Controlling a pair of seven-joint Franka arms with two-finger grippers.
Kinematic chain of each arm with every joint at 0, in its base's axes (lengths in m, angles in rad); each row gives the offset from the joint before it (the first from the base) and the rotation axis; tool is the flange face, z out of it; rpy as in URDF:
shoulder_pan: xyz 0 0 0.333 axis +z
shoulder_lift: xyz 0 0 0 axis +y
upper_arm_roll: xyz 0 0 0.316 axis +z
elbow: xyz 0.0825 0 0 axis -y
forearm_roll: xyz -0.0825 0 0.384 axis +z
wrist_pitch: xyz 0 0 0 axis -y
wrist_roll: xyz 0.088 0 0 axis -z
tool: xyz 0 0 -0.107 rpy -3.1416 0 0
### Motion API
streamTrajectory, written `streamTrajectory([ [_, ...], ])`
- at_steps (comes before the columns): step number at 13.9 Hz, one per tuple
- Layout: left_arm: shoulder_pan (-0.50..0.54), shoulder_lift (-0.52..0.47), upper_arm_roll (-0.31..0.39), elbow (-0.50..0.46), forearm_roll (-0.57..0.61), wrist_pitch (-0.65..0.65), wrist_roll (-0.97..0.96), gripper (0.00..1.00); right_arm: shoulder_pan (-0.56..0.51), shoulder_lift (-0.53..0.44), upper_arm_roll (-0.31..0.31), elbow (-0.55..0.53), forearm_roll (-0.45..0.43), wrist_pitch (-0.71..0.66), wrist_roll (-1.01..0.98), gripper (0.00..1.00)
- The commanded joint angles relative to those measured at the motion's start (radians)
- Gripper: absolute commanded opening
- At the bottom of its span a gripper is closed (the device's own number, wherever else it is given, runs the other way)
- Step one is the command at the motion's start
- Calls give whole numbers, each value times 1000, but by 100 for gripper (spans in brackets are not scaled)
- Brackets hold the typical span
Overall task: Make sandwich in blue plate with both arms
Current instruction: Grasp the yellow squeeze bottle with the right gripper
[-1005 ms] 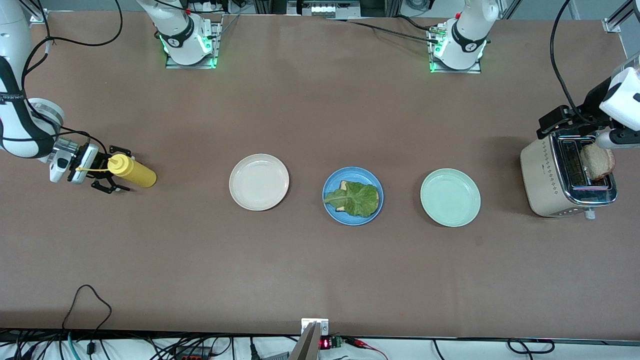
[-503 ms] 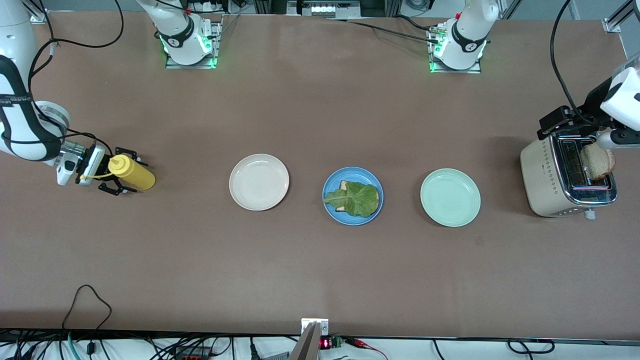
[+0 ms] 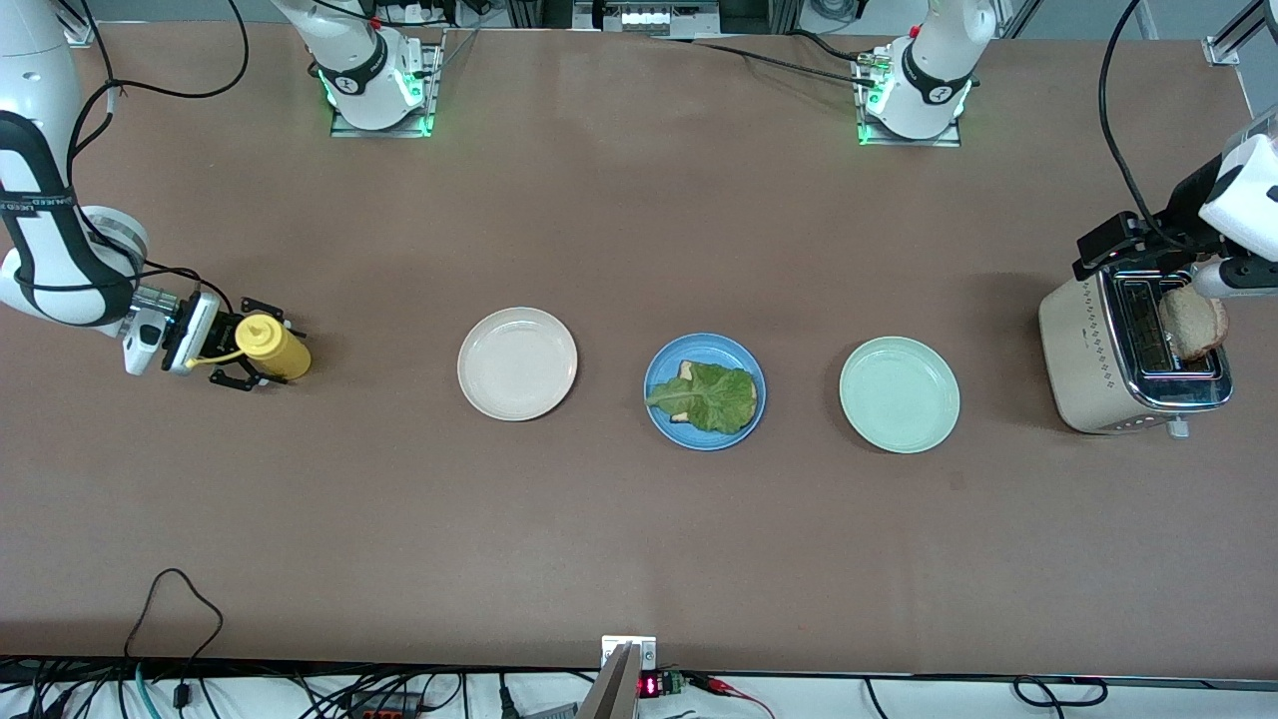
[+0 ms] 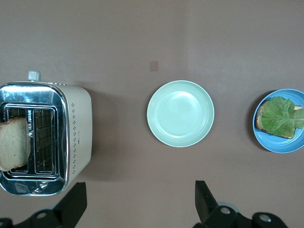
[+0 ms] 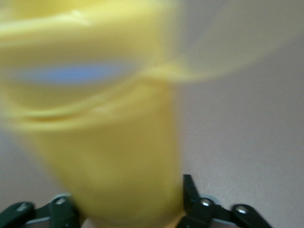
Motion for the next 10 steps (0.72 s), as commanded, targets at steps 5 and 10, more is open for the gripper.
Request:
streamTrajectory([
  [5, 7, -11, -7, 3, 6, 1, 10, 100, 39, -15, -1, 40, 22, -10, 57, 0],
  [10, 9, -11, -7, 3, 6, 1, 10, 100, 128, -132, -1, 61, -73, 1, 273, 0],
])
